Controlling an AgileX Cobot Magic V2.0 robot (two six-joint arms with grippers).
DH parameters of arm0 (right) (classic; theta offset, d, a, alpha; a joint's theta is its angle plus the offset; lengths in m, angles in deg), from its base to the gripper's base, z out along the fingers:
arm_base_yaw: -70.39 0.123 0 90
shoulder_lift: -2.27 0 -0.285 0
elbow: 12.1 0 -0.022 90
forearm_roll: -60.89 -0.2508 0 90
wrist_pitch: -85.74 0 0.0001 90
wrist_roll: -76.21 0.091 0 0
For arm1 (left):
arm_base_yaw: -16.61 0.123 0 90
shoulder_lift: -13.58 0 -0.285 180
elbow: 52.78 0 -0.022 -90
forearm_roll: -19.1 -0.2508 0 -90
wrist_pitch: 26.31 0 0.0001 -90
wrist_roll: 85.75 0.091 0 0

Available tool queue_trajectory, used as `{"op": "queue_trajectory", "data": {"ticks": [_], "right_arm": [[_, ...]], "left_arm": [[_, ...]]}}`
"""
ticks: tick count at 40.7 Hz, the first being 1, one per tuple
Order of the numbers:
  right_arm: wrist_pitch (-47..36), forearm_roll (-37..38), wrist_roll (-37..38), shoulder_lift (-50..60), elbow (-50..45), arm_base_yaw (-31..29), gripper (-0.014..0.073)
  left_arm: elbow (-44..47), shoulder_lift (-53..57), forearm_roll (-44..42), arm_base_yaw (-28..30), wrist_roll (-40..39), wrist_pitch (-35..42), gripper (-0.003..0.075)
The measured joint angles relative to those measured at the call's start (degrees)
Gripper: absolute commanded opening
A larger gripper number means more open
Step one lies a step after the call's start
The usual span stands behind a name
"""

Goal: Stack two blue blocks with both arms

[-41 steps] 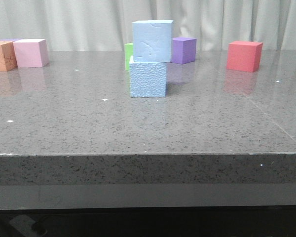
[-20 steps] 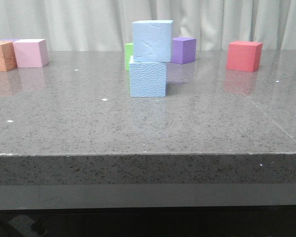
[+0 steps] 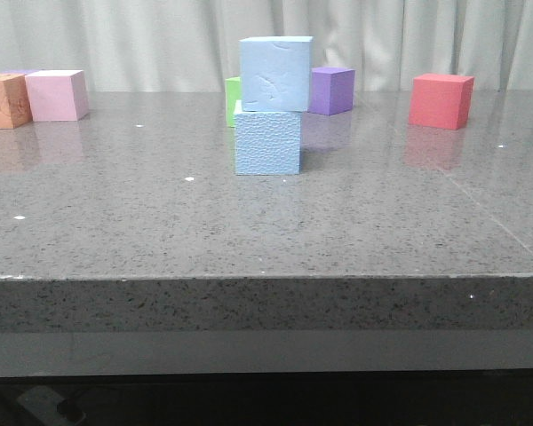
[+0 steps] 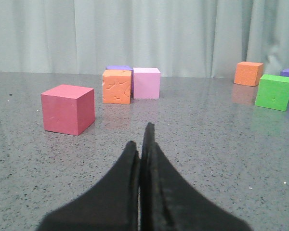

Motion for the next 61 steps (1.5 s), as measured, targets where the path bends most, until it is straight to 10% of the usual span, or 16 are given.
{"op": "queue_trajectory", "data": {"ticks": [61], "right_arm": [[0.1, 0.0, 0.0, 0.0, 0.0, 0.0, -0.0119]], "left_arm": [[0.0, 0.0, 0.3, 0.4, 0.0, 0.2, -0.0020]]}}
